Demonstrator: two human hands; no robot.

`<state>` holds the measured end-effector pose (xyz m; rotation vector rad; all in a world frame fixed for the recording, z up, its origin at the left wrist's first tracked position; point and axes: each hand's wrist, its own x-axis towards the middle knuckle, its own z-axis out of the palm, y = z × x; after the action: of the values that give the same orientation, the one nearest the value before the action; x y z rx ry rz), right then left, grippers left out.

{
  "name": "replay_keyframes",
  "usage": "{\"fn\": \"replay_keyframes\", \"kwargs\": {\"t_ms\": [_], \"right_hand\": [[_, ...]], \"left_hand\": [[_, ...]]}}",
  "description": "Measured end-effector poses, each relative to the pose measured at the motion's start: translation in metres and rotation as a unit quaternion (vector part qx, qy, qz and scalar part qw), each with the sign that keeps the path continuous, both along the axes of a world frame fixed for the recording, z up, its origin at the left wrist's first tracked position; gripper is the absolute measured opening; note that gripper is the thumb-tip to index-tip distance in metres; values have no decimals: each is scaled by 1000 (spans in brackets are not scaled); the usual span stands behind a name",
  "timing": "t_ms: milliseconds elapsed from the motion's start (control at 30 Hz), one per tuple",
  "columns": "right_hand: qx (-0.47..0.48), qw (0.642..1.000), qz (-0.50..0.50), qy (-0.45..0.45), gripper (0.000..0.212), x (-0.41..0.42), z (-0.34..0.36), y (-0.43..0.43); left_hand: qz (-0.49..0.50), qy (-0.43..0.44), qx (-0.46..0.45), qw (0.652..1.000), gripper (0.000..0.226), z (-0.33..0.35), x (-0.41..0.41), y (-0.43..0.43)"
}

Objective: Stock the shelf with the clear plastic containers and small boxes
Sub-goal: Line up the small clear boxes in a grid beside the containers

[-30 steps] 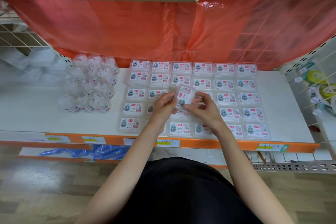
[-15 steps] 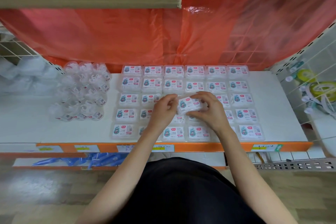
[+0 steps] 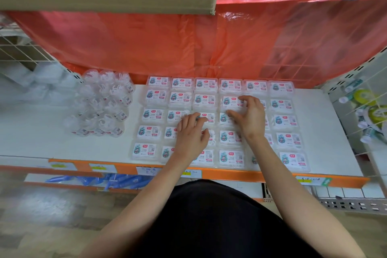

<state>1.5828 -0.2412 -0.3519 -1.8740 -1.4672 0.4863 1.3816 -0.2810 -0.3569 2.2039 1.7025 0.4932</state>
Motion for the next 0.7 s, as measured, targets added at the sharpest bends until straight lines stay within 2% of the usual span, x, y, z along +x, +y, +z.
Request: {"fn": "replay_keyframes", "kwargs": {"t_ms": [433,533,700], "right_hand": [[-15,1000,7,11,50,0,2,-2],[6,1000,6,13,47,0,4,-14],[58,997,52,5,46,-16,16,-33]], "left_hand": [[-2,18,-8,1000,43,5,2,0],[-6,22,-37,999,39,11,4,4],[19,1,-28,999,48,22,2,0]]}}
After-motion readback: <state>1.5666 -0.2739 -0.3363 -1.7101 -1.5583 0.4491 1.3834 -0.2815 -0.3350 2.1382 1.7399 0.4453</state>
